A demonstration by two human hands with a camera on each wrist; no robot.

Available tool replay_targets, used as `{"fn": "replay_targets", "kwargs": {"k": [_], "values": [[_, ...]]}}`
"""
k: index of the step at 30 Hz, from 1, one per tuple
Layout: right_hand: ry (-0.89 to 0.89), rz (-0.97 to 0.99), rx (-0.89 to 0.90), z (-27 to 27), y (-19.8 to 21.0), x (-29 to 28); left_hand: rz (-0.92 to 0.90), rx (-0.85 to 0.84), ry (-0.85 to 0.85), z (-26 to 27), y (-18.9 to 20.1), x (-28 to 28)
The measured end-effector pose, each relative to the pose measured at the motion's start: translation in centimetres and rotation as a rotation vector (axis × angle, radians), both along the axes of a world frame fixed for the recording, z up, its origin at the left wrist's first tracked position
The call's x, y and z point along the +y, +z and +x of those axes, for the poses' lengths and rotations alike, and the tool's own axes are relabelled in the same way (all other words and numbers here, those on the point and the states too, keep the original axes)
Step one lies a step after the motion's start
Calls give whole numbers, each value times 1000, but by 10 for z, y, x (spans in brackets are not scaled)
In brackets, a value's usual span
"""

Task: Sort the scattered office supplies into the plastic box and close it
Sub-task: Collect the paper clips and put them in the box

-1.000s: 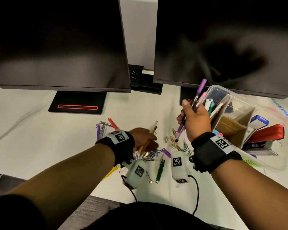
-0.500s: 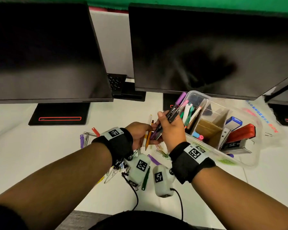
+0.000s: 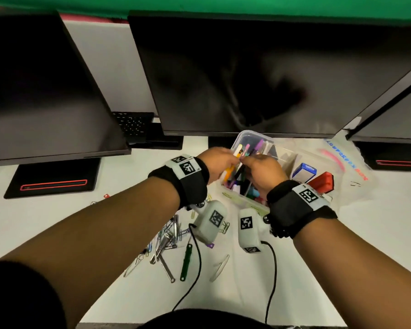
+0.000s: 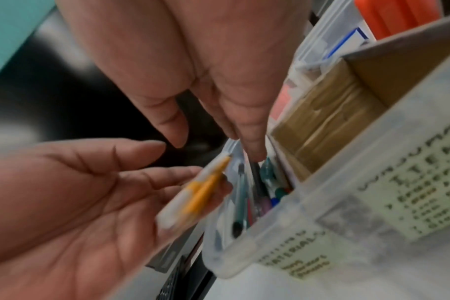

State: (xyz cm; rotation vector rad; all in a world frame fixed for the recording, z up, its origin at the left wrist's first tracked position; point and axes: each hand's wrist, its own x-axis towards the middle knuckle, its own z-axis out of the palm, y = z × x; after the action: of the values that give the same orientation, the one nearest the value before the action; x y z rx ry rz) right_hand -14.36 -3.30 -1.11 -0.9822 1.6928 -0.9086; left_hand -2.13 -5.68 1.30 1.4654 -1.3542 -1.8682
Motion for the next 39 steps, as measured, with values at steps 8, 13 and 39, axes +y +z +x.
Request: {"fn": "replay_targets", "kwargs": {"k": [8, 13, 39], "values": [[348, -161, 575, -22, 2, 30, -365, -549, -354, -16, -20, -7], [744, -242, 870, -24, -23, 36, -601, -717, -626, -17, -28, 5], [857, 286, 1094, -11, -84, 87, -705, -962, -1054, 64, -116, 79]]}}
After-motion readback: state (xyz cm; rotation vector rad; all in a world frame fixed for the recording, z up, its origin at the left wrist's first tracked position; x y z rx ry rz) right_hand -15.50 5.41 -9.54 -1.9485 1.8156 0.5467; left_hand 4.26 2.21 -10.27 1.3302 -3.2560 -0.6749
